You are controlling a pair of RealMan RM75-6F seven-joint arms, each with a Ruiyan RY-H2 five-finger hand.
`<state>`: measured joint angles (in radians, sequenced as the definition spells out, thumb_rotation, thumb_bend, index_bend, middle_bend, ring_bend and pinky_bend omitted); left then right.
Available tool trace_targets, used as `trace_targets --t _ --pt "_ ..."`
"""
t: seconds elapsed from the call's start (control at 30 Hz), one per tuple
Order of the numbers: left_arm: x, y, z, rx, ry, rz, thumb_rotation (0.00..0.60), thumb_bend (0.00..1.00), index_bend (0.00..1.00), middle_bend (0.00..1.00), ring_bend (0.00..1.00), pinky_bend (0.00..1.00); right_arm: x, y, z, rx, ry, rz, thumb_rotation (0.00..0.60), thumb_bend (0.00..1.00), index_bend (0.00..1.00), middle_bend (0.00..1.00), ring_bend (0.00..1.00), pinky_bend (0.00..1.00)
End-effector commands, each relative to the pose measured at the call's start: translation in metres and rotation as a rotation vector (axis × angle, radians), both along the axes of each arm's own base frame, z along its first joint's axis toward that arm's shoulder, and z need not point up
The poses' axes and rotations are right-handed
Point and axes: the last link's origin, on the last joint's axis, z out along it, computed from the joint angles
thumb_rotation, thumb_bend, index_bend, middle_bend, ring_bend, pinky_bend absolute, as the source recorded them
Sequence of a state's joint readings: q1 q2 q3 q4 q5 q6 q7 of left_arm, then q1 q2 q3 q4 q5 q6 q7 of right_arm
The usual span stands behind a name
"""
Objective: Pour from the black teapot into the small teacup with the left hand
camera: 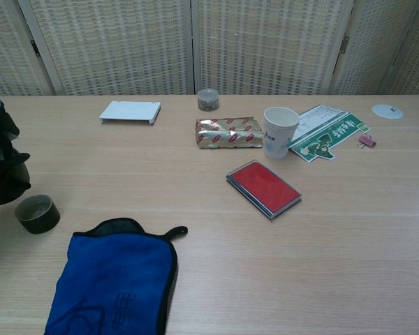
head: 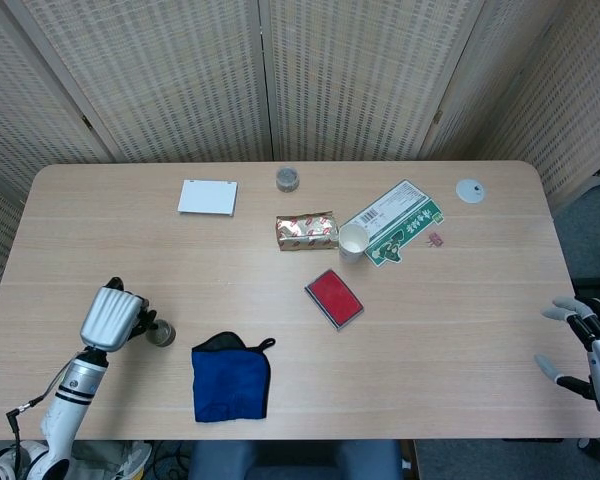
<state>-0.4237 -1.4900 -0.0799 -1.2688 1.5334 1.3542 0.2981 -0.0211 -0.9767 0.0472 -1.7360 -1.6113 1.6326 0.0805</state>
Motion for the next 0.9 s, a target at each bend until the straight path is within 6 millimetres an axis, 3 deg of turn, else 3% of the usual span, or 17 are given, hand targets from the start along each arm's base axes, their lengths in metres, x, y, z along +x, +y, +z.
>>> trace_targets --t 0.03,0.27,0.43,0.57,0.9 --pt "-0.002 0.003 0.003 -0.005 -0.09 0.037 0.541 0.36 1.0 1.0 0.98 0.45 0.0 0.0 0.0 -0.001 0.001 0.0 0.6 0.14 0.33 0.26 0.16 0.22" --pt "0.0 0.015 0.016 -0.004 -0.299 0.106 0.535 0.36 1.0 1.0 0.97 0.45 0.001 0.0 0.001 -0.001 0.003 -0.002 0.6 0.14 0.33 0.26 0.16 0.22" --pt "0.007 0.027 0.024 -0.033 -0.467 0.178 0.497 0.35 1.0 1.0 0.97 0.45 0.0 0.0 0.001 -0.003 0.003 -0.002 0.6 0.14 0.33 0.26 0.16 0.22" --pt "0.011 0.035 0.026 -0.046 -0.512 0.203 0.388 0.35 1.0 1.0 0.97 0.45 -0.001 0.001 0.001 -0.004 0.002 -0.006 0.6 0.14 0.33 0.26 0.16 0.22" --pt "0.014 0.053 0.017 -0.066 -0.528 0.27 0.244 0.35 1.0 1.0 0.97 0.45 -0.005 0.001 0.001 -0.006 -0.005 -0.014 0.6 0.14 0.33 0.26 0.16 0.22"
